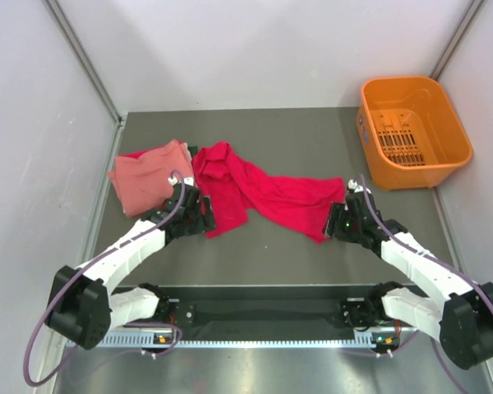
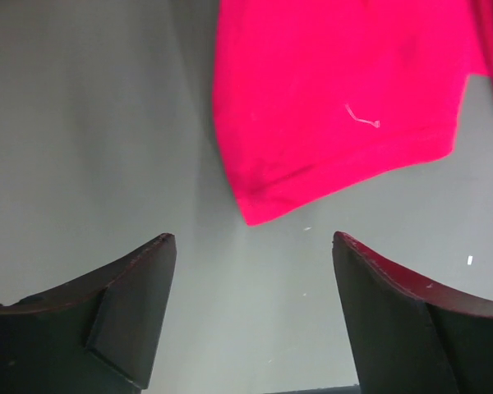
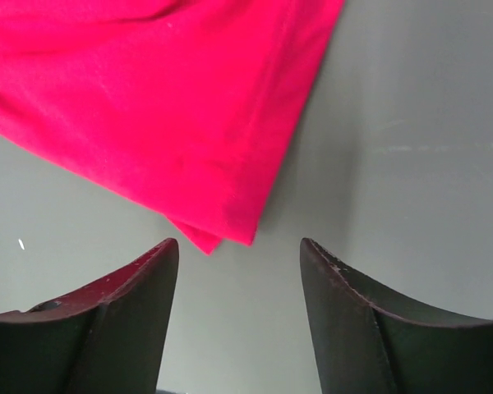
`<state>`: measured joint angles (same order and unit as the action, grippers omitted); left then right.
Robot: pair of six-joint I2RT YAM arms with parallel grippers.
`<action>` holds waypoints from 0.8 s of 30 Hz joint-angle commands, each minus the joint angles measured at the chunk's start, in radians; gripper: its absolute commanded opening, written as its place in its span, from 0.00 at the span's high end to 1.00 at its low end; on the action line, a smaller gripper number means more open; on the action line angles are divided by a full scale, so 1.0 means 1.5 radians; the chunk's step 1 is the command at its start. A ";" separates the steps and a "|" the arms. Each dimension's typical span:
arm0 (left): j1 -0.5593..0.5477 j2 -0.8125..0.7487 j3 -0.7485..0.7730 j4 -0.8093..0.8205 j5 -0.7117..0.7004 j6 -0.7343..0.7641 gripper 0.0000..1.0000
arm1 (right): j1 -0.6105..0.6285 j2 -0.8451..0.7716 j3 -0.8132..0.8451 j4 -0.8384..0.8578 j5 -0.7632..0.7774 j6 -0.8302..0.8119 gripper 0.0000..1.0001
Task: Fold and stack the t-shirts
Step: Flatten the tshirt out
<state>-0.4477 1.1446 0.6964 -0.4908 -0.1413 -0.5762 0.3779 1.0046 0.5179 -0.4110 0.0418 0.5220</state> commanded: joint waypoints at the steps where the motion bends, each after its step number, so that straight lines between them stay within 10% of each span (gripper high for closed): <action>1: -0.003 0.028 -0.019 0.047 0.029 -0.026 0.19 | 0.008 0.015 0.000 0.069 -0.010 0.013 0.39; 18: -0.003 0.169 -0.028 0.148 0.056 -0.042 0.72 | 0.008 -0.002 -0.014 0.079 0.006 0.016 0.44; 21: -0.003 0.165 -0.033 0.147 0.047 -0.041 1.00 | 0.008 0.014 -0.013 0.080 0.010 0.014 0.43; 24: -0.002 0.135 -0.031 0.130 0.041 -0.037 1.00 | 0.008 0.044 -0.011 0.092 0.015 0.013 0.43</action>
<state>-0.4477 1.3827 0.6434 -0.2871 -0.0574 -0.6327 0.3779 1.0306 0.4973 -0.3267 0.0437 0.5365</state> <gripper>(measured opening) 0.015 0.568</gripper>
